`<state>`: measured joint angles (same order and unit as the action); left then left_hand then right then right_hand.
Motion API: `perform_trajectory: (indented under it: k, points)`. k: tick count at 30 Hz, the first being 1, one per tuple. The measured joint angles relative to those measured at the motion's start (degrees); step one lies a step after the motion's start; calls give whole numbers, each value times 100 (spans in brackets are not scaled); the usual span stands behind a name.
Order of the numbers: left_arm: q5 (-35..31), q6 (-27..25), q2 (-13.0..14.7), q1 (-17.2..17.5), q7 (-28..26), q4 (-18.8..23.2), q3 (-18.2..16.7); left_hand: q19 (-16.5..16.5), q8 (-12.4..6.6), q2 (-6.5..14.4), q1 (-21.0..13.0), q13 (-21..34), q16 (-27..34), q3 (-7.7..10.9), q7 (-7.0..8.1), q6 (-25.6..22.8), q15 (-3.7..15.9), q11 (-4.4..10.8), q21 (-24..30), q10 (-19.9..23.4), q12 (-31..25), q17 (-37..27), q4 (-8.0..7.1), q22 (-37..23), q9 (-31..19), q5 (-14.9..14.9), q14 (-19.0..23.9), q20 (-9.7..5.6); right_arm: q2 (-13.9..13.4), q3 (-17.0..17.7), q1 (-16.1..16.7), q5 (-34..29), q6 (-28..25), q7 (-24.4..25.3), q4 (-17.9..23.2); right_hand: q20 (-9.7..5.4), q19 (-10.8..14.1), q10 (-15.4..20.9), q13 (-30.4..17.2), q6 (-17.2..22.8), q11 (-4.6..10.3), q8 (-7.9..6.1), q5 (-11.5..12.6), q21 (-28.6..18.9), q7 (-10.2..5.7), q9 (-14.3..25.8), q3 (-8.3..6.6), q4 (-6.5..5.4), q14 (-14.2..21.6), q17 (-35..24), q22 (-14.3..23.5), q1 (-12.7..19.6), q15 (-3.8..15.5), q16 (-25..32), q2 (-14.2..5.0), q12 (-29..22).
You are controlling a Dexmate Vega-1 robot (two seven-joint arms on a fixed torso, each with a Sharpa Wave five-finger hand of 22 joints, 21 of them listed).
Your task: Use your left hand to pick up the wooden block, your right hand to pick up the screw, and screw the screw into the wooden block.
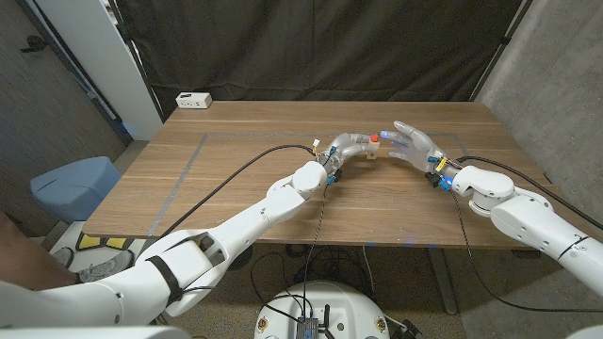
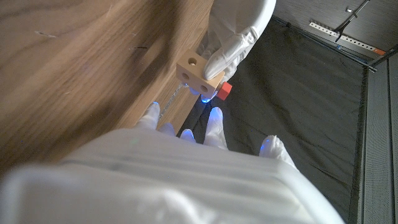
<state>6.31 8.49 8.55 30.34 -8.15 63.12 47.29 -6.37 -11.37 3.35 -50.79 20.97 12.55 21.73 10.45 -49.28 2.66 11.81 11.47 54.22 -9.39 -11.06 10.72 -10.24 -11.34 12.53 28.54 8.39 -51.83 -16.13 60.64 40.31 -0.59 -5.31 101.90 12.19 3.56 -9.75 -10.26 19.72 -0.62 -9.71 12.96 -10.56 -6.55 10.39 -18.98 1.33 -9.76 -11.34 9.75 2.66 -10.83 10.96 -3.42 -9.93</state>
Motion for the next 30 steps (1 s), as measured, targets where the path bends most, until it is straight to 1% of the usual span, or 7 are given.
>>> perform_trajectory:
  k: [4,8,13,16,24,26,30]
  points:
    - [-4,0,0,-1,0,-1,2,0,5,0,0,0,0,0,0,0,0,-6,0,7,0,0,0,0,0,0,0,0,6,-38,-45,1,-11,-76,-32,-31,-31,0,0,-21,0,0,0,0,20,0,0,0,0,0,0,-3,0,0,3,0]
    - [-6,0,1,-1,0,-1,2,0,-8,0,0,0,0,0,0,0,0,-7,0,7,0,0,0,0,2,0,0,0,13,-83,-95,2,-11,-157,-73,0,-61,0,0,-30,0,0,0,0,30,0,24,-24,0,0,0,-25,0,0,26,0]
    - [-7,0,2,-1,0,4,2,0,-8,0,0,0,0,0,0,0,0,-6,0,7,0,1,0,0,3,-5,0,0,14,-119,-134,2,-11,-219,-98,-21,-81,0,0,-30,0,0,0,0,30,0,41,-41,0,1,-1,-47,0,0,47,0]
    - [-8,1,4,2,-3,11,2,0,-8,0,0,0,0,0,0,0,0,-6,0,6,0,1,0,0,4,-6,0,0,15,-136,-148,1,-11,-245,-102,-31,-92,0,0,-26,0,-45,0,0,30,0,41,-41,1,1,0,-64,0,0,64,0]
    - [-10,5,7,16,-12,23,2,0,-8,0,0,0,0,0,0,0,0,-6,0,6,0,1,0,0,-1,-22,0,0,11,-153,-173,-4,-12,-274,-103,-10,-112,-1,0,230,2,-133,0,0,100,0,87,-87,1,-27,-1,-92,0,0,92,-49]
    - [-10,6,8,16,-13,24,1,0,-8,0,0,0,0,0,0,0,0,-6,0,6,0,1,0,0,-1,-22,0,0,5,-159,-183,-7,-12,-277,-102,-10,-112,-16,0,283,56,-133,0,0,114,-2,87,-87,1,-27,-1,-92,0,0,92,-49]
    - [-10,11,8,16,-14,24,0,0,-7,0,0,0,0,0,0,0,0,-6,0,6,0,1,0,0,-1,-23,0,0,-6,-167,-197,-12,-22,-285,-95,-10,-112,-3,0,347,83,-155,0,0,111,-10,104,-104,1,-27,-1,-91,1,0,91,-74]
